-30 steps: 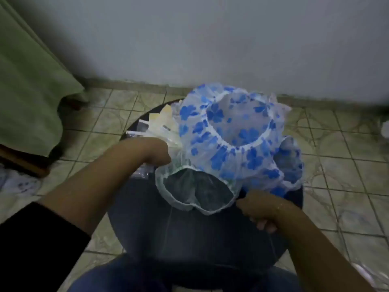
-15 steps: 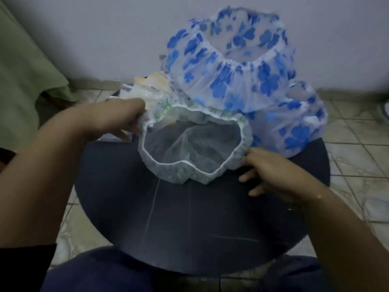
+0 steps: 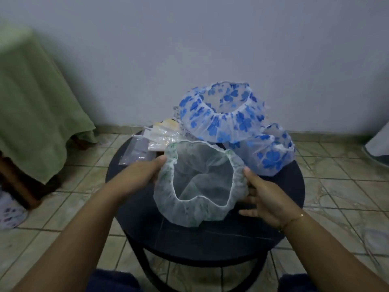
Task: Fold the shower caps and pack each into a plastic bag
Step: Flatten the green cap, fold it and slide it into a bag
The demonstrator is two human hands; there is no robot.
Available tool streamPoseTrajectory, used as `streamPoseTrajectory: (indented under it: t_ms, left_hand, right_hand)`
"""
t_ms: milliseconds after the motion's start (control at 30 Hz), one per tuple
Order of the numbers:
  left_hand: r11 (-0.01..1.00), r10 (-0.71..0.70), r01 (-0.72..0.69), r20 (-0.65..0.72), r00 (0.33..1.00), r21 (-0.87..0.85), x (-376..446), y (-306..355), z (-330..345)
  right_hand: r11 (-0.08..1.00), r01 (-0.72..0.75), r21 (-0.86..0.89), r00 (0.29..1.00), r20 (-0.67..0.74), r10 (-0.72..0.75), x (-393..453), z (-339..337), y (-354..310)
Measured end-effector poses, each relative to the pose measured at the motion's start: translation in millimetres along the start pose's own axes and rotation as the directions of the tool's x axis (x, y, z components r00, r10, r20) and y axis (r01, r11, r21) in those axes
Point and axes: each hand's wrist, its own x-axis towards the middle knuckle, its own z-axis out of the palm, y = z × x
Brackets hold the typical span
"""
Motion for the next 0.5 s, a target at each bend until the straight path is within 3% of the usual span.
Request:
streamPoseTrajectory:
  t_ms: [167,300,400,500]
  left_hand:
    - [0.999,-0.002,-0.007,-0.208,0.978,-0.041,-2.0,-28.4,15.6]
    - [0.998,0.037,-0.049,-0.254,0.967,-0.042,2.1,-41.8,18.1]
    - [0.967,-0.075,0.037,-0.143,0.987,-0.253,5.9,-48.0,20.0]
    - [0.945,-0.150,0.140,-0.011,0.989,-0.295,8.7,-55.7,19.2]
  right_hand:
    - [0.996,0.090,0.017,0.995,-0.038,-0.090,3.2,-4.5,16.9]
    - [0.996,0.094,0.012,0.994,-0.061,-0.093,7.2,-10.5,23.1]
    - [0.994,0.107,0.037,0.991,-0.083,-0.104,10.6,-10.5,25.9]
    - [0.993,0.109,0.041,0.989,-0.105,-0.104,12.9,-8.1,24.6]
